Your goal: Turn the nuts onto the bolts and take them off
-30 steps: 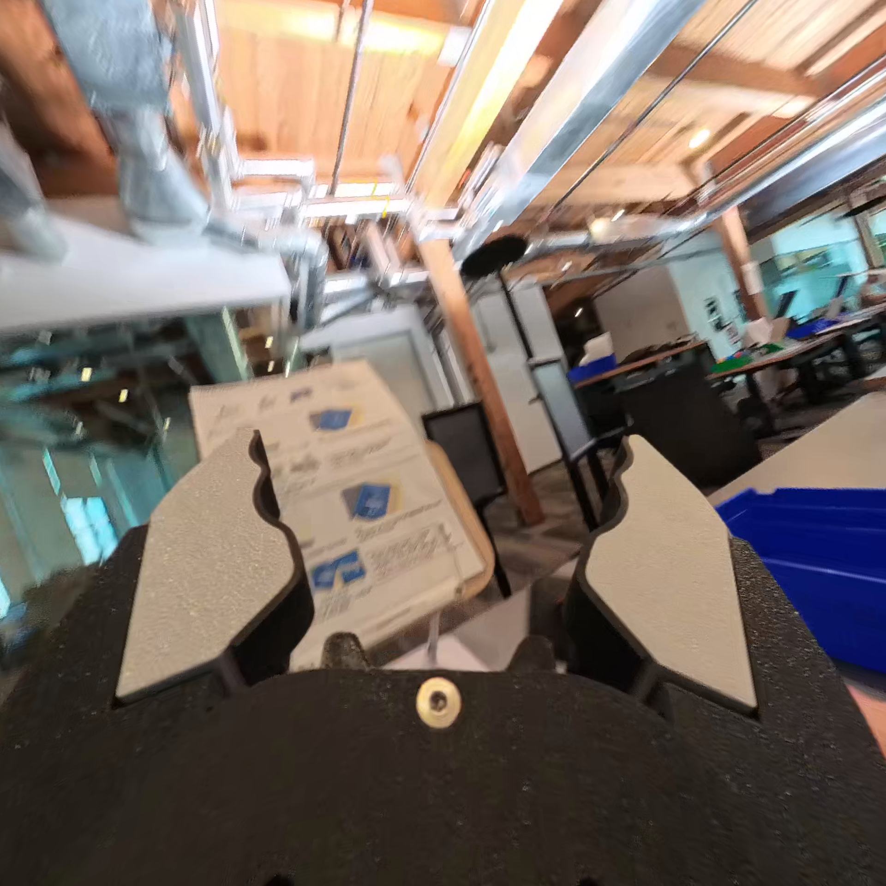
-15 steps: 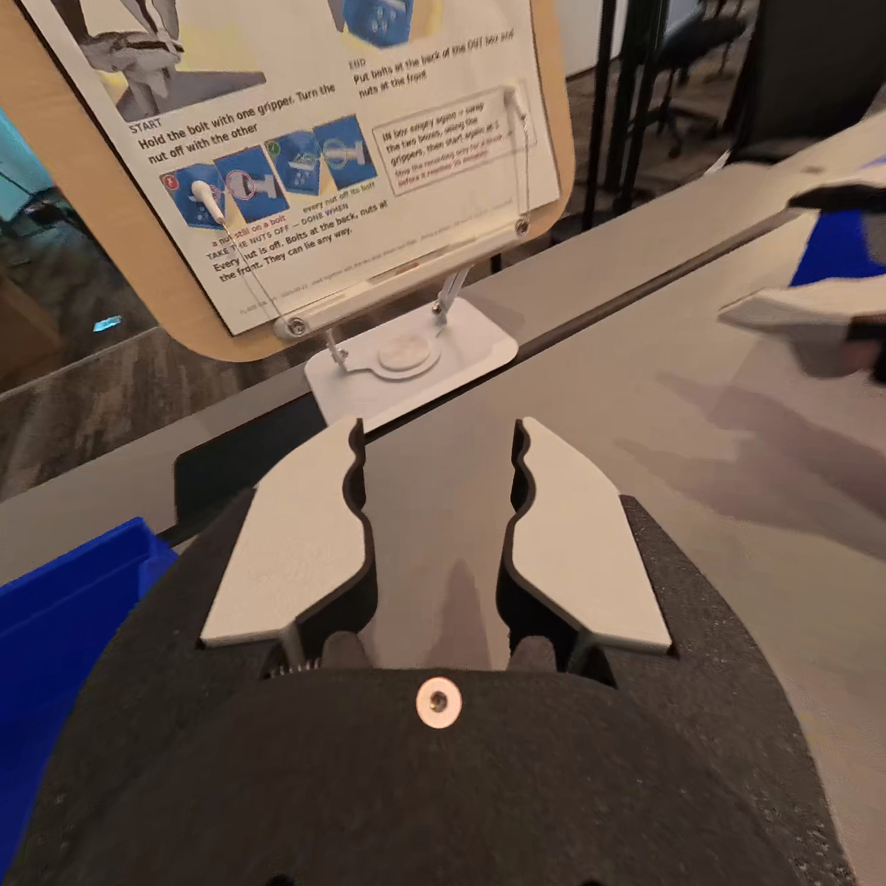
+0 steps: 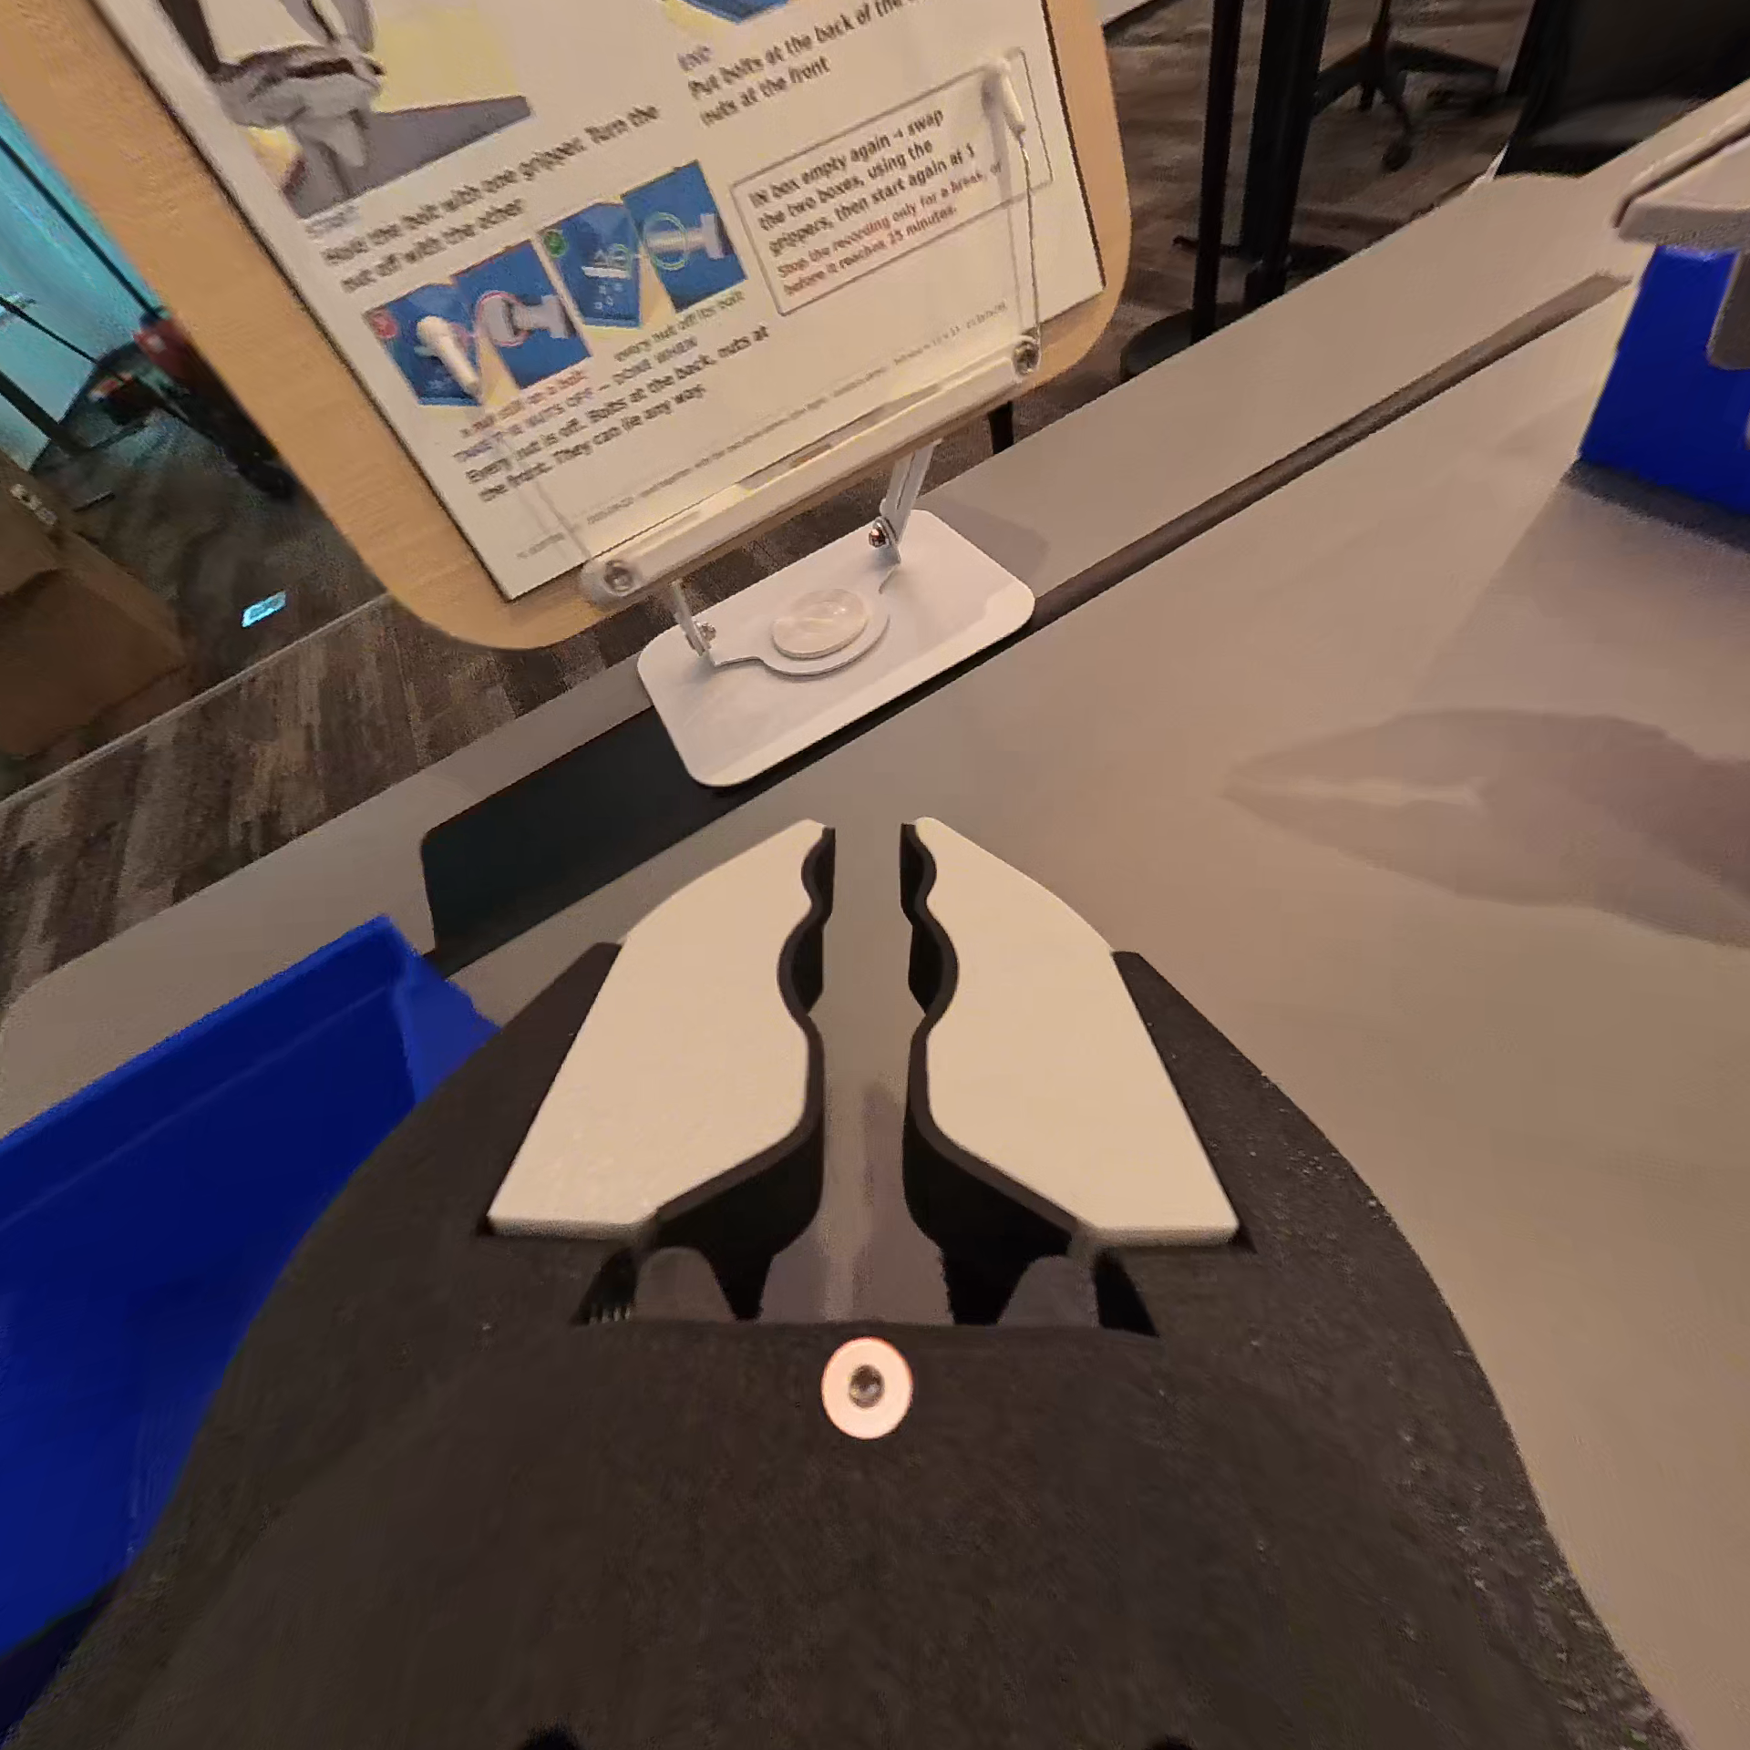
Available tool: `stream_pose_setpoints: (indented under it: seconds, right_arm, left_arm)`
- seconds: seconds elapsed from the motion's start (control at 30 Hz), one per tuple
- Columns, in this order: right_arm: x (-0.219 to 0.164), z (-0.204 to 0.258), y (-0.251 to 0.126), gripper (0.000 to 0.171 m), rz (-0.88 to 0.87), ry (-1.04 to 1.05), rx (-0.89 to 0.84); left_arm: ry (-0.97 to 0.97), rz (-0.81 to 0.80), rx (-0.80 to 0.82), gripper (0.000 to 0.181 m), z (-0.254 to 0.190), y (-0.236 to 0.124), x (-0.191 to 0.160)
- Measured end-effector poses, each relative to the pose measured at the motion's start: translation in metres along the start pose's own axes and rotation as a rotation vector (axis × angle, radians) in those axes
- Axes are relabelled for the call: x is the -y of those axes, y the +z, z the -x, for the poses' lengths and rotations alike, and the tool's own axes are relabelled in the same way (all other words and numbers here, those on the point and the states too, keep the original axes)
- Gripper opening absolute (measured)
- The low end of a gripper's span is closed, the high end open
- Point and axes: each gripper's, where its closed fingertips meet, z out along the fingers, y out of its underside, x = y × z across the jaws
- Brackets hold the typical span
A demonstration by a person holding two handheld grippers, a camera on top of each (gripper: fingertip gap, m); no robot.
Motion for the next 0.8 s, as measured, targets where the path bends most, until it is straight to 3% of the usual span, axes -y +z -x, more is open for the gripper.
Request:
stream_pose_setpoints:
  seconds: [0.17, 0.37, 0.47, 0.63, 0.8]
  right_arm:
    - [0.018, 0.006, -0.011, 0.000, -0.032, 0.041, 0.128]
    - [0.023, 0.024, -0.013, 0.009, -0.004, 0.035, 0.263]
    - [0.018, 0.029, -0.010, 0.016, 0.021, 0.018, 0.275]
    - [0.000, 0.036, -0.005, 0.025, 0.090, -0.014, 0.314]
    - [-0.008, 0.039, -0.002, 0.028, 0.116, -0.024, 0.325]
  left_arm:
    - [-0.082, 0.047, -0.047, 0.000, 0.052, -0.075, -0.032]
    - [-0.020, 0.545, -0.042, 0.004, 0.140, -0.131, -0.141]
    - [-0.079, 0.636, -0.140, 0.008, 0.141, -0.131, -0.169]
    - [-0.150, 0.681, -0.318, 0.016, 0.118, -0.112, -0.186]
    - [-0.080, 0.824, -0.337, 0.025, 0.116, -0.099, -0.217]
